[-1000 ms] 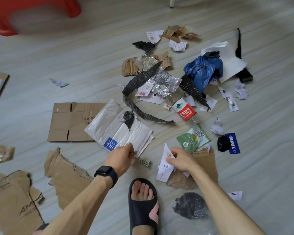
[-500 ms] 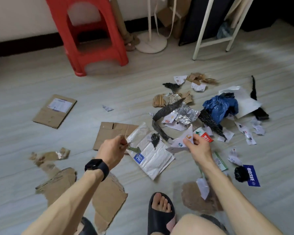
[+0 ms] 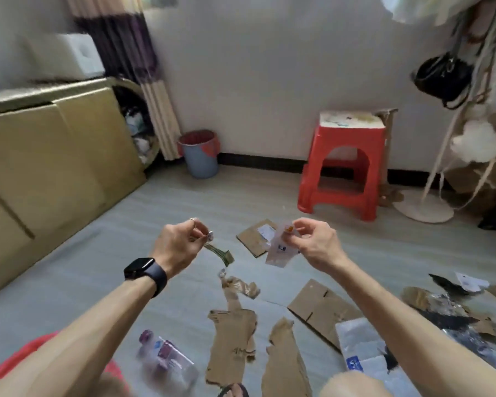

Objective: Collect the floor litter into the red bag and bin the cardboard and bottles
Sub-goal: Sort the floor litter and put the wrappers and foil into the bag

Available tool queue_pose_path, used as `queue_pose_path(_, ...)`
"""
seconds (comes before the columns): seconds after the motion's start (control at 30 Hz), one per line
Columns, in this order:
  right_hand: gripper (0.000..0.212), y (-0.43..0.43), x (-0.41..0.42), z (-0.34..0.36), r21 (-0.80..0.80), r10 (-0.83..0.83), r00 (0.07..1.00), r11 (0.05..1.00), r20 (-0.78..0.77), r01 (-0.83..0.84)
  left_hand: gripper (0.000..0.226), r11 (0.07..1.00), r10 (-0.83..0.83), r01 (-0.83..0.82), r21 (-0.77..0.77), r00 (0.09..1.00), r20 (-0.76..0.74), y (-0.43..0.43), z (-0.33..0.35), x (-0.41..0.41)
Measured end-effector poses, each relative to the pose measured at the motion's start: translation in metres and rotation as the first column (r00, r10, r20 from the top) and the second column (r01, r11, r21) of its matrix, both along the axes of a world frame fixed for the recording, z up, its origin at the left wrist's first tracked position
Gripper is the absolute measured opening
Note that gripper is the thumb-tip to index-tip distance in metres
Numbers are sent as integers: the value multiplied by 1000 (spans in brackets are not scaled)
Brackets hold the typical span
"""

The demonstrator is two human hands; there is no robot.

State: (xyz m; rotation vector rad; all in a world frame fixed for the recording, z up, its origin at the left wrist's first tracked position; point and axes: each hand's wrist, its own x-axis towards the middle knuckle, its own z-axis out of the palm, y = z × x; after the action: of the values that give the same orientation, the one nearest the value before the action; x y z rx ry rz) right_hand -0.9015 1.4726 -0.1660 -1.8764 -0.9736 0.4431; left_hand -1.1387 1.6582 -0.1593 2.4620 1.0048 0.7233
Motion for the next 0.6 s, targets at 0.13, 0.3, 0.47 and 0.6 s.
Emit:
queue_pose_path(0.13,11,66,-67,30,-36,200,973,980,117,-198,17,985,170,-169,27,985,-23,24,23,-104)
queue_pose_path(0.3,15,133,-176,31,-118,414,890,910,192,-398,8,923,383,-385,-4,919,-89,37,19,-241)
queue_pose_path(0.47,15,175,-288,-18,-153,535,840,841,91,-519,7,837,498,-527,-147,846,-192,44,-40,-334)
queue_pose_path(0.6,14,198,-361,-81,-231,598,801,779,-3,-583,9,767,525,-581,-272,812,-253,45,-105,-373)
